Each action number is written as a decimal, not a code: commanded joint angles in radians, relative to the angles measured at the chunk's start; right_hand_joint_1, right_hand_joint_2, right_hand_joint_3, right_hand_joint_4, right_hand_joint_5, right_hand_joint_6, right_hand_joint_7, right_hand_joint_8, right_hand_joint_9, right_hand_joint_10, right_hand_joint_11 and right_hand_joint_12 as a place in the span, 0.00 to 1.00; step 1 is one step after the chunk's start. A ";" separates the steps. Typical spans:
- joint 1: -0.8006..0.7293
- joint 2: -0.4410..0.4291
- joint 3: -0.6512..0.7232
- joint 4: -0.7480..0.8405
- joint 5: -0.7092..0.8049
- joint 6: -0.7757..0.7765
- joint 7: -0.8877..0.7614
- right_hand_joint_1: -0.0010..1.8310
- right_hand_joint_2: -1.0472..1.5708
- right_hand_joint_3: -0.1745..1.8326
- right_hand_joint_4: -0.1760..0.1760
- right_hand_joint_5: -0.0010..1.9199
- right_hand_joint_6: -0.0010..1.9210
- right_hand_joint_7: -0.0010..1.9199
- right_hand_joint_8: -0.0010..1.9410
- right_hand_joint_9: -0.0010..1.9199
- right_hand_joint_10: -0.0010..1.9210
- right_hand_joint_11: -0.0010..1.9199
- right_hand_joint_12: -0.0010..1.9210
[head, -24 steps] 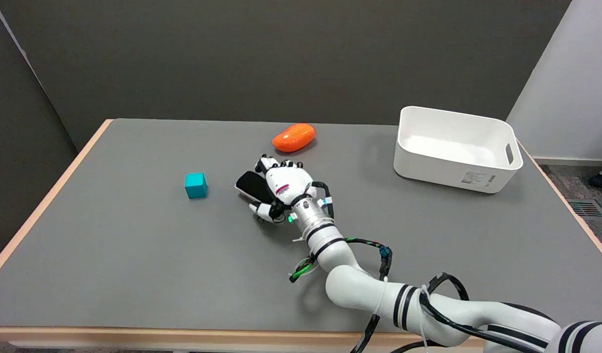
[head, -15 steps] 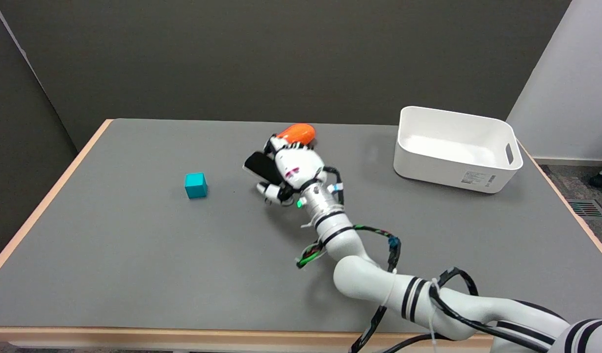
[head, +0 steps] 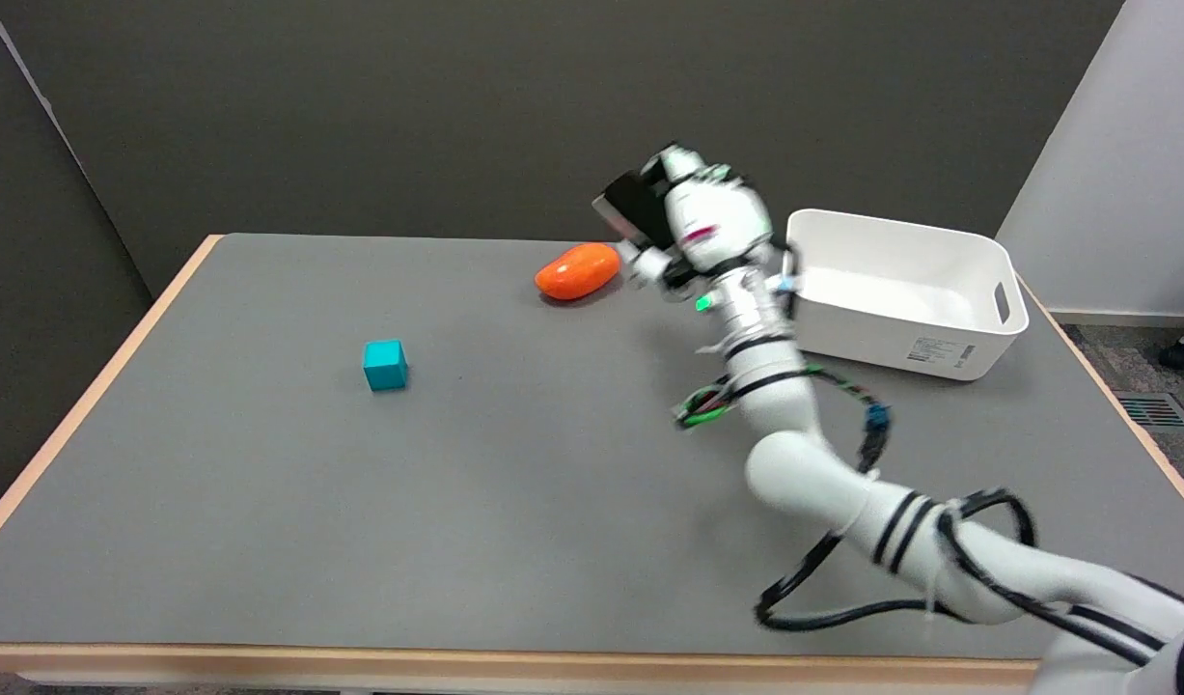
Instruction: Place the blackboard eraser into the white box.
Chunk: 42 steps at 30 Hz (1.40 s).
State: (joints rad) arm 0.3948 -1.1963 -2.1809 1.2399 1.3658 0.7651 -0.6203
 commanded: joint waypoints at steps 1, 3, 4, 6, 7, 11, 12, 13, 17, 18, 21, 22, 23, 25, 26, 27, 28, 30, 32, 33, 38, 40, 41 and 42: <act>-0.183 0.355 0.346 0.203 0.126 0.135 -0.015 0.66 0.88 0.29 0.00 0.09 0.58 0.22 1.00 0.33 1.00 0.18 1.00; -0.232 0.383 0.378 0.198 0.155 0.149 -0.015 0.66 0.88 0.29 0.00 0.09 0.58 0.22 1.00 0.33 1.00 0.18 1.00; -0.243 0.388 0.389 0.194 0.165 0.149 -0.015 0.66 0.88 0.29 0.00 0.09 0.59 0.22 1.00 0.33 1.00 0.18 1.00; -0.270 0.389 0.412 0.172 0.197 0.141 -0.015 0.66 0.88 0.29 0.00 0.09 0.58 0.22 1.00 0.33 1.00 0.18 1.00; -0.283 0.389 0.430 0.148 0.215 0.133 -0.008 0.66 0.88 0.29 0.00 0.09 0.58 0.22 1.00 0.33 1.00 0.18 1.00; -0.302 0.389 0.443 0.082 0.260 0.096 -0.006 0.66 0.88 0.30 0.00 0.10 0.59 0.22 1.00 0.33 1.00 0.18 1.00; -0.302 0.388 0.441 0.074 0.262 0.088 -0.006 0.66 0.88 0.30 0.00 0.10 0.59 0.22 1.00 0.33 1.00 0.19 1.00; -0.304 0.387 0.430 0.054 0.266 0.073 -0.006 0.66 0.88 0.30 0.00 0.10 0.59 0.22 1.00 0.33 1.00 0.19 1.00; -0.283 0.378 0.388 -0.010 0.302 0.011 -0.006 0.66 0.88 0.30 0.00 0.10 0.59 0.22 1.00 0.33 1.00 0.19 1.00; -0.277 0.375 0.385 -0.023 0.308 0.005 -0.006 0.66 0.88 0.30 0.00 0.10 0.59 0.22 1.00 0.34 1.00 0.19 1.00; -0.251 0.364 0.358 -0.084 0.349 -0.007 -0.006 0.66 0.87 0.31 0.00 0.10 0.59 0.22 1.00 0.34 1.00 0.19 1.00; -0.248 0.360 0.351 -0.096 0.366 -0.010 -0.006 0.66 0.87 0.31 0.00 0.10 0.59 0.22 1.00 0.34 1.00 0.20 1.00; -0.248 0.360 0.347 -0.099 0.371 -0.010 -0.005 0.66 0.87 0.31 0.00 0.10 0.59 0.22 1.00 0.34 1.00 0.20 1.00; -0.263 0.357 0.340 -0.097 0.383 -0.006 -0.004 0.66 0.87 0.31 0.00 0.10 0.59 0.22 1.00 0.34 1.00 0.20 1.00; -0.269 0.357 0.340 -0.094 0.389 -0.006 0.001 0.66 0.87 0.31 0.00 0.10 0.59 0.22 1.00 0.34 1.00 0.20 1.00; -0.276 0.355 0.343 -0.089 0.397 -0.008 0.019 0.66 0.88 0.30 0.00 0.10 0.58 0.22 1.00 0.32 1.00 0.19 1.00; -0.280 0.354 0.344 -0.088 0.408 -0.016 0.059 0.63 0.86 0.32 0.01 0.09 0.54 0.21 0.96 0.30 0.97 0.19 0.99; -0.283 0.354 0.343 -0.094 0.401 -0.030 0.146 0.39 0.67 0.52 0.10 0.05 0.18 0.13 0.51 0.21 0.59 0.19 0.85; -0.286 0.354 0.348 -0.103 0.396 -0.054 0.238 0.30 0.65 0.50 0.20 0.01 0.11 0.03 0.22 0.04 0.37 0.08 0.74; -0.287 0.356 0.351 -0.112 0.375 -0.074 0.299 0.26 0.63 0.48 0.24 0.00 0.06 0.00 0.10 0.00 0.22 0.03 0.68; -0.292 0.354 0.335 -0.117 0.294 -0.058 0.448 0.20 0.60 0.46 0.29 0.00 0.00 0.00 0.00 0.00 0.00 0.00 0.56; -0.296 0.352 0.323 -0.096 0.269 -0.038 0.486 0.21 0.60 0.46 0.29 0.00 0.00 0.00 0.00 0.00 0.00 0.00 0.54; -0.297 0.350 0.309 -0.083 0.243 -0.008 0.507 0.21 0.61 0.44 0.29 0.00 0.00 0.00 0.00 0.00 0.00 0.00 0.53; -0.298 0.348 0.294 -0.073 0.208 0.038 0.538 0.22 0.62 0.41 0.29 0.00 0.00 0.00 0.00 0.00 0.00 0.00 0.52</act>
State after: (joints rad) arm 0.1291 -0.8476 -1.8366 1.1737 1.6990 0.7528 -0.4636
